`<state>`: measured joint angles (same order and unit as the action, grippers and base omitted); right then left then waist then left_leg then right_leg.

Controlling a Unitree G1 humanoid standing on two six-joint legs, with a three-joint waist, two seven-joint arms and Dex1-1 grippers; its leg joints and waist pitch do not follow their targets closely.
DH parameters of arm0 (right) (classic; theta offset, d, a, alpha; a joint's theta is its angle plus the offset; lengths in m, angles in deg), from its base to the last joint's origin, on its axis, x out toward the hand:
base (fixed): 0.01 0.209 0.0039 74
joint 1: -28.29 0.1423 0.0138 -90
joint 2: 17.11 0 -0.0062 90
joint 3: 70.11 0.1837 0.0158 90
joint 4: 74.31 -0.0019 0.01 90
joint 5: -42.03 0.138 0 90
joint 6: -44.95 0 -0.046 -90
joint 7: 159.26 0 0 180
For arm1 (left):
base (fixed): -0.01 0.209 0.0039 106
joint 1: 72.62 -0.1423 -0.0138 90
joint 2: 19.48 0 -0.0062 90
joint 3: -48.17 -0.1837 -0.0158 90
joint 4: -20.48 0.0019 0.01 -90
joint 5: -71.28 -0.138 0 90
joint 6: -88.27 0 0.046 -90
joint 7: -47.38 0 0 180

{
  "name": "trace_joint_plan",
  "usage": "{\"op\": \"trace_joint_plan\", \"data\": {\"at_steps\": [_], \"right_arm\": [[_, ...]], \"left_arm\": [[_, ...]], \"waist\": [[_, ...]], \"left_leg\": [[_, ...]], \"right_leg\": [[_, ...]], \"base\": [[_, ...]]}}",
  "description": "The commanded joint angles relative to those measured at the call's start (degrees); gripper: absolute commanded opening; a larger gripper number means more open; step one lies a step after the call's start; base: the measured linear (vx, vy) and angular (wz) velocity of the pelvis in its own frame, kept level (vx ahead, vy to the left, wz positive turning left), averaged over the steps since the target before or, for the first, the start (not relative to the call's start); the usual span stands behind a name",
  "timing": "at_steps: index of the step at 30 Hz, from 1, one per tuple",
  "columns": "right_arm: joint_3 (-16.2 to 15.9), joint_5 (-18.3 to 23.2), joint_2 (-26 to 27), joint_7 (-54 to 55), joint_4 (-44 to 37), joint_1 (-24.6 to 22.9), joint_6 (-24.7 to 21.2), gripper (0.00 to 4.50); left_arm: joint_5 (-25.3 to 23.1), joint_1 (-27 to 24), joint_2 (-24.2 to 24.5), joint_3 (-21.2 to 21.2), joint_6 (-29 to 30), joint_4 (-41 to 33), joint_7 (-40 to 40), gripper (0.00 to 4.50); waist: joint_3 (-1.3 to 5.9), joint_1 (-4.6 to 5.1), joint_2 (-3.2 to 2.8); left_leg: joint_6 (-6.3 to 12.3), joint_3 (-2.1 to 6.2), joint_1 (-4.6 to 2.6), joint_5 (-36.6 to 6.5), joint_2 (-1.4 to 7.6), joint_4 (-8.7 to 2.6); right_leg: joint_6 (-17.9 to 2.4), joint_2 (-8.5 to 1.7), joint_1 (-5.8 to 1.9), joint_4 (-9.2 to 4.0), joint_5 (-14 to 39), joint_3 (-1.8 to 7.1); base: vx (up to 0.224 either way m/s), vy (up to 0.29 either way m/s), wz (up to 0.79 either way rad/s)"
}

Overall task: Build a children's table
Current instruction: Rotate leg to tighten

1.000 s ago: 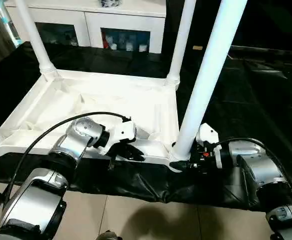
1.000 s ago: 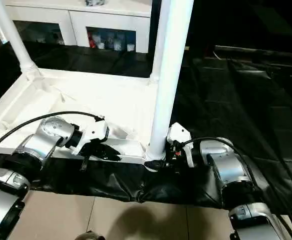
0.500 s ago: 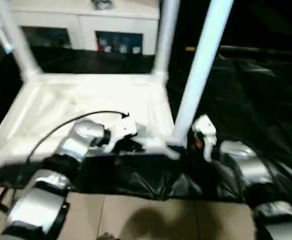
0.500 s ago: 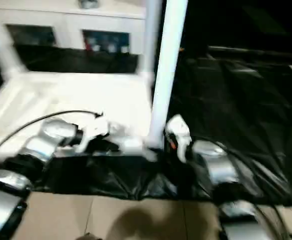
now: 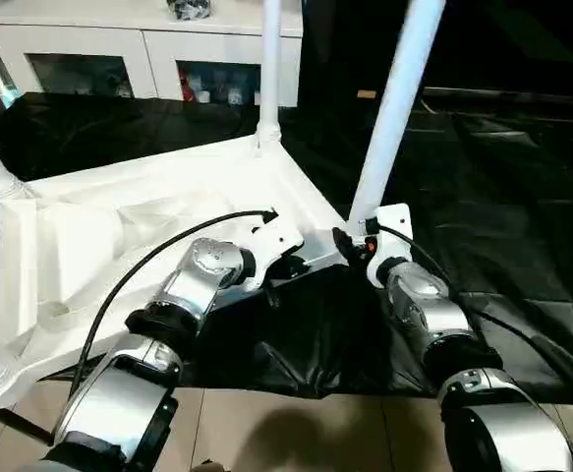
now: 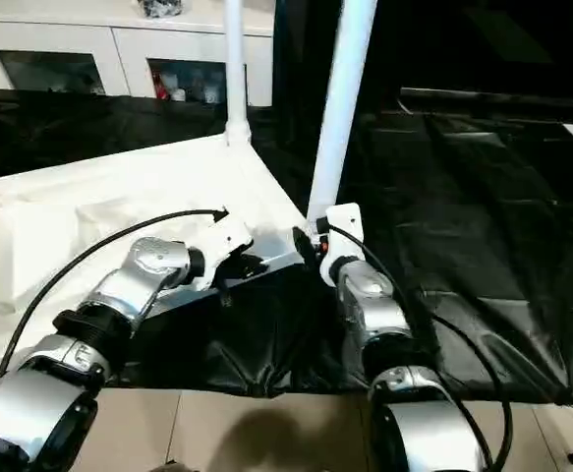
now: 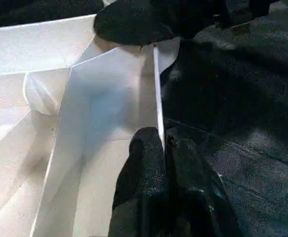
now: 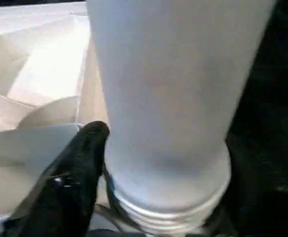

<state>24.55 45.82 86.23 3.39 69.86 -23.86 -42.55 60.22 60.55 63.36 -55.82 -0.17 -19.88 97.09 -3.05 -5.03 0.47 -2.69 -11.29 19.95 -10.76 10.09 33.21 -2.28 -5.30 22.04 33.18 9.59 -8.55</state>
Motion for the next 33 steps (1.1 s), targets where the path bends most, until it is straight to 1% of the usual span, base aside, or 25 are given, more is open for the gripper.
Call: {"op": "trace_joint_plan", "data": {"at_steps": [1, 2, 3, 5, 6, 8, 11, 12, 13, 15, 17, 18, 19, 22, 23, 24, 27, 28, 29, 31, 33], "right_arm": [[-3.4, -0.8, 3.6, -4.6, 1.7, 0.6, -0.9, 3.79], [-3.8, -1.7, 2.8, -5.4, 1.9, 0.8, -0.5, 3.88], [-4.9, -2.4, 1.4, -8.2, 1.7, 0.9, -0.3, 3.88], [-6.0, -3.0, 0.0, -11.2, 1.8, 0.8, 0.4, 3.88], [-6.6, -3.4, -0.7, -12.4, 2.0, 0.8, 0.9, 3.88], [-7.7, -3.8, -2.3, -16.3, 1.7, 0.5, 1.5, 3.88], [-9.7, -3.2, -5.1, -25.1, -0.6, -0.6, 1.6, 3.88], [-9.9, -3.3, -5.4, -26.4, -0.9, -0.7, 1.7, 3.88], [-10.5, -3.1, -6.3, -30.0, -2.2, -1.4, 1.8, 3.88], [-11.7, -2.3, -7.8, -35.8, -4.8, -2.7, 1.1, 3.88], [-13.5, -1.2, -9.9, -43.0, -8.2, -4.4, 0.5, 3.88], [-14.3, -0.8, -10.8, -45.5, -9.4, -5.1, -0.2, 3.88], [-14.5, -0.8, -10.9, -45.9, -9.6, -5.2, -0.3, 3.88], [-16.8, -0.2, -13.4, -52.2, -13.3, -7.3, -1.5, 3.88], [-17.5, -0.2, -14.2, -54.1, -14.8, -8.2, -1.8, 3.88], [-18.0, -0.3, -14.8, -55.3, -15.8, -8.8, -2.1, 3.88], [-18.4, -0.3, -15.4, -56.5, -17.3, -9.7, -2.7, 3.88], [-18.5, 0.3, -15.9, -57.5, -19.3, -10.8, -3.6, 3.88], [-18.5, 0.6, -16.0, -57.9, -19.9, -11.1, -4.0, 3.74], [-18.5, 0.8, -16.2, -58.3, -20.8, -11.5, -4.7, 3.74], [-18.7, 1.1, -16.5, -58.6, -21.7, -11.9, -5.4, 3.41]], "left_arm": [[1.0, -0.8, -3.0, -3.7, -4.3, -2.8, 4.2, 0.00], [1.0, -1.2, -2.3, -3.9, -4.8, -3.2, 5.3, 0.00], [1.1, -1.7, -1.2, -4.0, -5.6, -3.6, 7.1, 0.00], [1.3, -2.0, -0.3, -4.0, -5.9, -3.8, 8.3, 0.00], [1.4, -2.1, 0.1, -3.9, -6.1, -3.9, 9.0, 0.00], [1.7, -2.3, 1.1, -3.8, -6.5, -4.0, 10.7, 0.00], [2.4, -2.5, 2.9, -3.8, -7.2, -4.1, 14.0, 0.00], [2.5, -2.5, 3.1, -3.8, -7.2, -4.2, 14.4, 0.00], [2.9, -2.6, 3.7, -3.8, -7.3, -4.3, 15.7, 0.00], [3.3, -2.6, 4.7, -3.8, -7.5, -4.5, 17.9, 0.00], [4.0, -2.7, 5.8, -3.7, -7.5, -4.9, 20.8, 0.00], [4.2, -2.7, 6.2, -3.8, -7.6, -5.0, 21.8, 0.00], [4.2, -2.7, 6.3, -3.8, -7.6, -5.0, 21.9, 0.00], [4.9, -2.7, 7.7, -4.1, -7.6, -5.3, 24.9, 0.00], [5.1, -2.7, 8.2, -4.3, -7.5, -5.5, 26.1, 0.00], [5.1, -2.8, 8.6, -4.4, -7.5, -5.7, 26.9, 0.00], [5.0, -2.8, 9.1, -4.4, -7.9, -5.6, 27.6, 0.00], [4.8, -2.7, 9.8, -4.4, -8.1, -5.5, 28.7, 0.00], [4.8, -2.7, 10.1, -4.4, -8.2, -5.5, 29.2, 0.00], [4.7, -2.8, 10.5, -4.4, -8.2, -5.5, 29.9, 0.00], [4.9, -2.9, 10.8, -4.5, -8.1, -5.6, 30.3, 0.00]], "waist": [[3.64, -0.01, 0.02], [3.69, 0.00, 0.02], [3.73, 0.01, -0.13], [3.79, -0.04, -0.07], [3.79, -0.05, -0.15], [3.76, -0.09, -0.09], [3.69, -0.26, -0.05], [3.65, -0.36, 0.06], [3.64, -0.37, 0.01], [3.65, -0.65, 0.13], [3.67, -0.79, 0.24], [3.69, -0.99, 0.23], [3.68, -1.02, 0.22], [3.63, -1.42, 0.17], [3.55, -1.70, 0.16], [3.61, -1.78, 0.23], [3.56, -1.83, 0.18], [3.57, -1.84, 0.09], [3.49, -1.96, 0.11], [3.56, -2.04, 0.03], [3.62, -2.00, 0.04]], "left_leg": [[1.88, 2.02, -0.41, -12.9, 4.35, -4.05], [1.81, 2.03, -0.35, -12.7, 4.38, -4.05], [1.87, 2.04, -0.32, -12.5, 4.38, -4.05], [2.39, 1.91, -0.21, -11.7, 4.34, -3.94], [2.59, 1.84, -0.19, -11.5, 4.36, -3.87], [2.73, 1.83, -0.20, -11.5, 4.37, -3.89], [3.34, 1.71, 0.00, -12.1, 4.45, -3.80], [3.45, 1.72, -0.13, -12.2, 4.52, -3.80], [3.44, 1.70, -0.11, -12.3, 4.51, -3.79], [3.73, 1.74, -0.09, -12.2, 4.57, -3.76], [4.23, 1.73, -0.01, -11.7, 4.59, -3.75], [4.53, 1.74, -0.03, -11.4, 4.65, -3.68], [4.59, 1.72, -0.05, -11.3, 4.64, -3.72], [4.37, 1.73, -0.24, -11.6, 4.64, -3.72], [4.37, 1.75, -0.29, -12.0, 4.70, -3.82], [4.11, 1.80, -0.26, -12.1, 4.75, -3.85], [3.38, 1.84, -0.37, -12.6, 4.76, -3.94], [3.18, 1.88, -0.38, -12.8, 4.74, -3.95], [3.04, 1.86, -0.46, -13.1, 4.69, -3.98], [2.97, 1.93, -0.41, -12.9, 4.78, -4.04], [2.71, 1.95, -0.44, -12.8, 4.78, -4.02]], "right_leg": [[-9.6, -5.84, -2.45, -4.17, 16.5, 4.83], [-9.7, -5.88, -2.55, -4.06, 16.2, 4.88], [-9.8, -5.82, -2.59, -4.00, 15.7, 4.84], [-10.3, -5.73, -2.71, -3.76, 14.0, 4.86], [-10.6, -5.76, -2.70, -3.65, 13.3, 4.86], [-10.7, -5.70, -2.73, -3.67, 13.6, 4.82], [-10.5, -5.54, -2.83, -3.65, 14.6, 4.70], [-10.4, -5.55, -2.72, -3.73, 15.3, 4.67], [-10.4, -5.58, -2.70, -3.75, 15.6, 4.68], [-9.7, -5.65, -2.80, -3.89, 16.7, 4.68], [-9.8, -5.58, -2.80, -3.78, 16.2, 4.68], [-9.7, -5.60, -2.72, -3.71, 15.8, 4.70], [-9.8, -5.57, -2.72, -3.74, 15.8, 4.69], [-9.8, -5.59, -2.61, -3.90, 16.9, 4.67], [-9.5, -5.59, -2.56, -3.98, 17.6, 4.70], [-9.5, -5.65, -2.54, -3.89, 17.5, 4.73], [-9.6, -5.69, -2.48, -4.01, 18.1, 4.72], [-9.6, -5.73, -2.50, -4.02, 18.4, 4.71], [-9.2, -5.68, -2.49, -4.26, 19.2, 4.72], [-9.1, -5.75, -2.56, -4.19, 18.8, 4.76], [-9.5, -5.71, -2.53, -4.00, 18.0, 4.71]], "base": [[0.000, 0.000, 0.00], [0.000, 0.000, 0.00], [0.000, 0.000, 0.00], [0.000, 0.000, 0.00], [0.000, 0.000, 0.00], [0.000, 0.000, 0.00], [0.000, 0.000, 0.00], [0.000, 0.000, 0.00], [0.000, 0.000, 0.00], [0.000, 0.000, 0.00], [0.000, 0.000, 0.00], [0.000, 0.000, 0.00], [0.000, 0.000, 0.00], [0.000, 0.000, 0.00], [0.000, 0.000, 0.00], [0.000, 0.000, 0.00], [0.000, 0.000, 0.00], [0.000, 0.000, 0.00], [0.000, 0.000, 0.00], [0.000, 0.000, 0.00], [0.000, 0.000, 0.00]]}}
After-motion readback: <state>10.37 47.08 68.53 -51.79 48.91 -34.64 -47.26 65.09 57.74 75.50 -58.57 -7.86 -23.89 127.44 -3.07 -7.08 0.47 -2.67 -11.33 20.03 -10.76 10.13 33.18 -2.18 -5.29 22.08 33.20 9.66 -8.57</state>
